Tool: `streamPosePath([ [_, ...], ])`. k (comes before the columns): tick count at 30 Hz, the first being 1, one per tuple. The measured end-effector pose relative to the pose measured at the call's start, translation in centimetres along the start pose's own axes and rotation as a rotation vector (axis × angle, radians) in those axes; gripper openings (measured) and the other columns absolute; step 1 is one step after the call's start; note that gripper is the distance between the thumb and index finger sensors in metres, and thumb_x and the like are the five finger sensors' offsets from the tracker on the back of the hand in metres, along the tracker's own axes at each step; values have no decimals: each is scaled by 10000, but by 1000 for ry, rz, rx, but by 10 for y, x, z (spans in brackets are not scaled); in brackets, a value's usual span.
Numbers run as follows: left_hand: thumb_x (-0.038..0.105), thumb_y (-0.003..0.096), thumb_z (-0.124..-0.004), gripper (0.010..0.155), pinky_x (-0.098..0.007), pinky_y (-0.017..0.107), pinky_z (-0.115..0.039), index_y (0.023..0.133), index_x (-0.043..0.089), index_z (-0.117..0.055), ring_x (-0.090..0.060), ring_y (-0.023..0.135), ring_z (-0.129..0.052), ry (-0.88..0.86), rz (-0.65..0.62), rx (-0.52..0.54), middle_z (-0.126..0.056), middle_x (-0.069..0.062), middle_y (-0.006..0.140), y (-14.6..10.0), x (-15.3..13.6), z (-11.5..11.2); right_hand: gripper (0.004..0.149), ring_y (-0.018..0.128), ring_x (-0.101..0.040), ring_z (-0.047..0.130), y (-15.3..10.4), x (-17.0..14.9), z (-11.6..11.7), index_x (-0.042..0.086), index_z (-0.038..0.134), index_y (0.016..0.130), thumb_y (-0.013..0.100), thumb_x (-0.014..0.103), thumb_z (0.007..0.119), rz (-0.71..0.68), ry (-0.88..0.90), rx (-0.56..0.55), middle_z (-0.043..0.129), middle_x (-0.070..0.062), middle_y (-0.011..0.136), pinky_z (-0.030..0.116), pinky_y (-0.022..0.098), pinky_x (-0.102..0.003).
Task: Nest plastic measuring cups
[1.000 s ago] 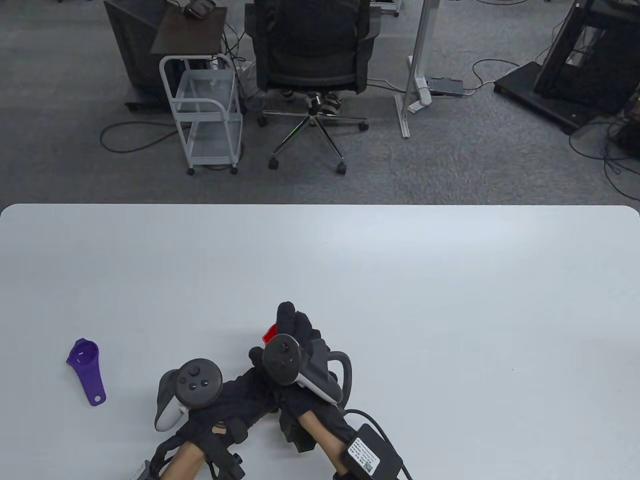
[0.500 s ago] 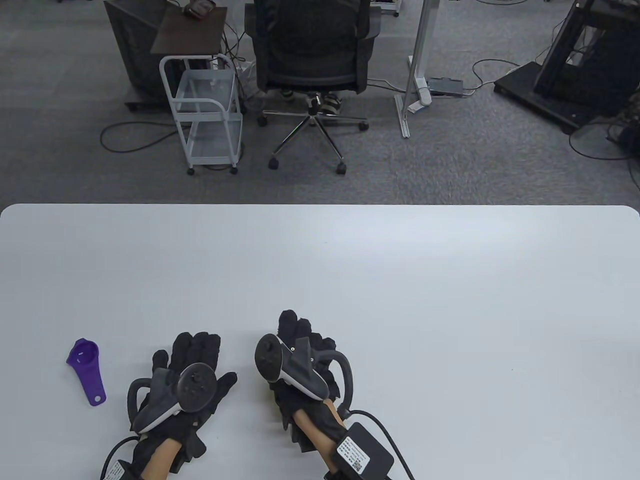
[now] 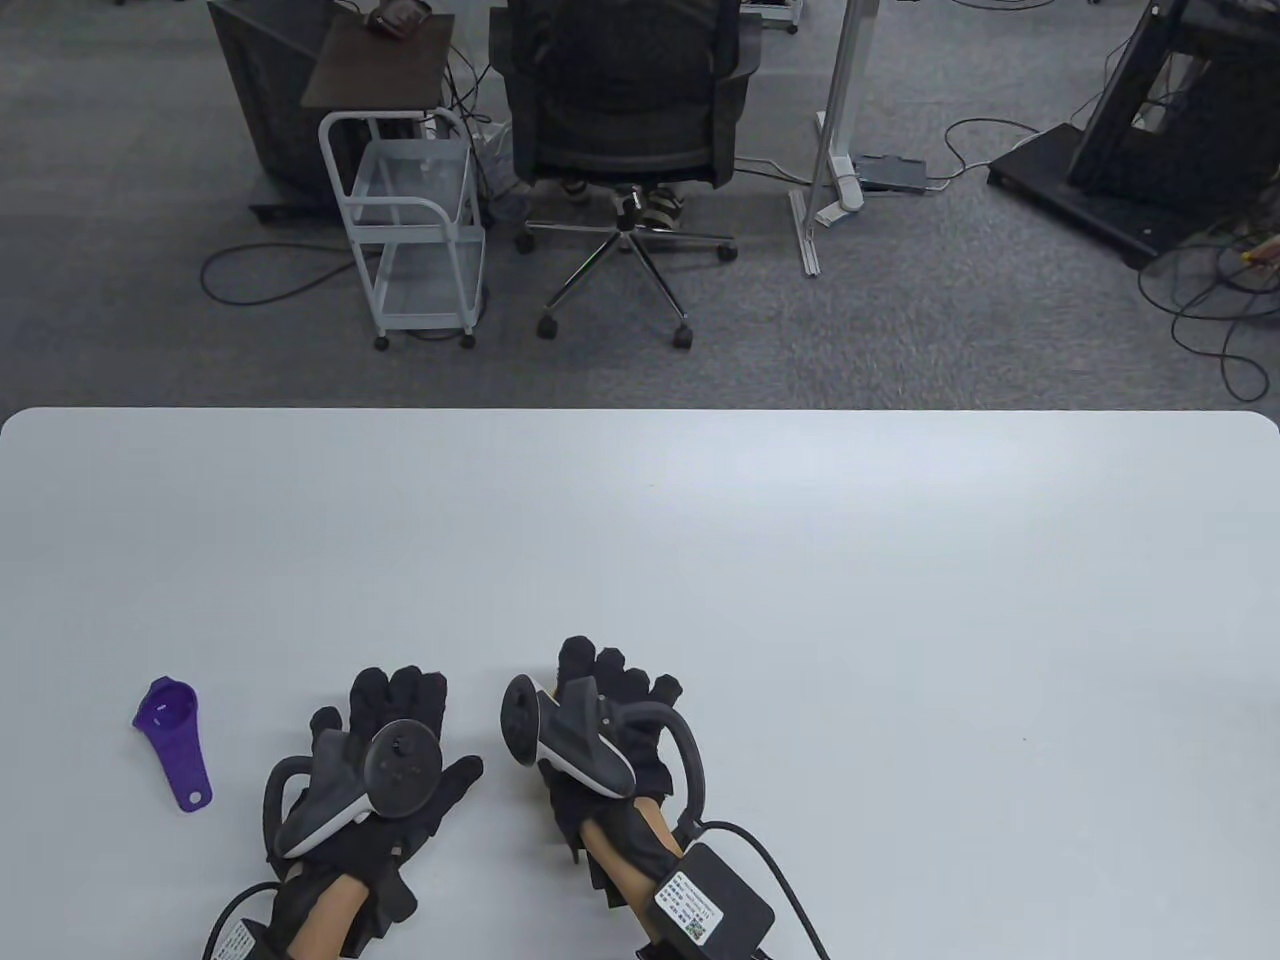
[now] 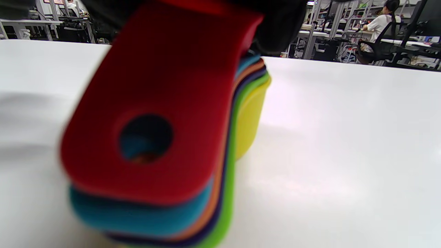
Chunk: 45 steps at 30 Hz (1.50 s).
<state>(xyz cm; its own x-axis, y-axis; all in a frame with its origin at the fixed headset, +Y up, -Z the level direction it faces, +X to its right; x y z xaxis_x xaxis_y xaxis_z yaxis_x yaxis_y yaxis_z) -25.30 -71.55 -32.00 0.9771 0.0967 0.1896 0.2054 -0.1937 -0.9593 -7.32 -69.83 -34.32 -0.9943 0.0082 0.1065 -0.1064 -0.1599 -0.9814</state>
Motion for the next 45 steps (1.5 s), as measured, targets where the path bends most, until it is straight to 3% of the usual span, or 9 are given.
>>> streamPosePath([
  [15,641,543,-570,891,-773,666,-208,1182,130,-218,-544,1083,-177,-17,28,-80,-269,-213,1244,2,-2,-5,809,958,-544,630,5,-1,10,23,303,1169,603,524,592,25,-30,2,519,-311,1162,425,657,-789],
  [22,643,543,-567,894,-772,666,-204,1180,129,-209,-545,1081,-169,-18,28,-93,-260,-215,1243,2,-2,-5,874,981,-584,557,-1,-9,-1,11,231,1168,579,583,531,13,9,-43,428,-341,1180,411,659,-791],
  [28,648,539,-563,900,-772,666,-202,1181,131,-203,-542,1083,-166,-19,28,-85,-252,-212,1244,2,-4,-5,906,1031,-638,263,-17,-55,-22,38,172,1172,556,612,507,-6,45,-149,263,-357,1207,306,674,-810],
  [31,660,531,-543,905,-773,666,-201,1181,134,-197,-540,1084,-165,-20,32,-79,-247,-211,1244,2,-5,-4,927,989,-627,57,-24,-85,-17,55,124,1170,543,630,493,23,-23,-138,132,-370,1202,222,680,-799],
  [35,669,523,-530,910,-772,670,-195,1182,139,-192,-535,1089,-160,-22,48,-69,-238,-203,1246,4,-10,-3,937,962,-607,-19,-34,-123,-6,76,93,1166,529,645,480,52,-58,-140,67,-364,1195,179,679,-796],
  [39,665,522,-537,907,-768,674,-192,1180,147,-189,-529,1092,-155,-7,107,-29,-227,-197,1246,5,-30,8,936,963,-608,-15,-36,-146,13,77,101,1165,525,645,482,49,0,-163,74,-360,1196,175,678,-796],
  [41,660,526,-549,897,-763,687,-191,1181,161,-194,-516,1102,-160,1,168,57,-226,-183,1250,3,-49,21,942,958,-605,-26,-35,-152,18,76,94,1163,522,647,479,62,-8,-106,61,-362,1192,163,675,-798],
  [43,652,534,-556,882,-760,693,-211,1183,169,-206,-511,1109,-180,2,269,187,-241,-176,1251,-3,-86,38,948,952,-607,-37,-39,-159,20,74,78,1160,519,651,472,79,-26,-112,46,-363,1189,157,673,-798],
  [45,654,540,-555,872,-759,704,-233,1188,181,-215,-506,1120,-197,-70,372,249,-248,-162,1258,-8,-120,44,947,954,-605,-33,-42,-165,18,75,83,1160,518,651,474,83,-26,-126,52,-362,1190,159,673,-799],
])
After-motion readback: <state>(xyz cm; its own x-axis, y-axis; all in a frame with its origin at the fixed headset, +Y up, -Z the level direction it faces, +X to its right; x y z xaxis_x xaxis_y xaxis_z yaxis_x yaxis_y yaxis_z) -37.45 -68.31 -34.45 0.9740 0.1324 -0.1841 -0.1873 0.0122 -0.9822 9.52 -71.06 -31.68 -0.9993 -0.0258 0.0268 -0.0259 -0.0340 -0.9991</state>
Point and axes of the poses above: the tracker on the back of each hand, its own x axis roughly to the thumb side, its own y axis roughly from the wrist to the fingertips, z = x × y, the point moved 2 cm from there along y, roughly from the wrist to the fingertips
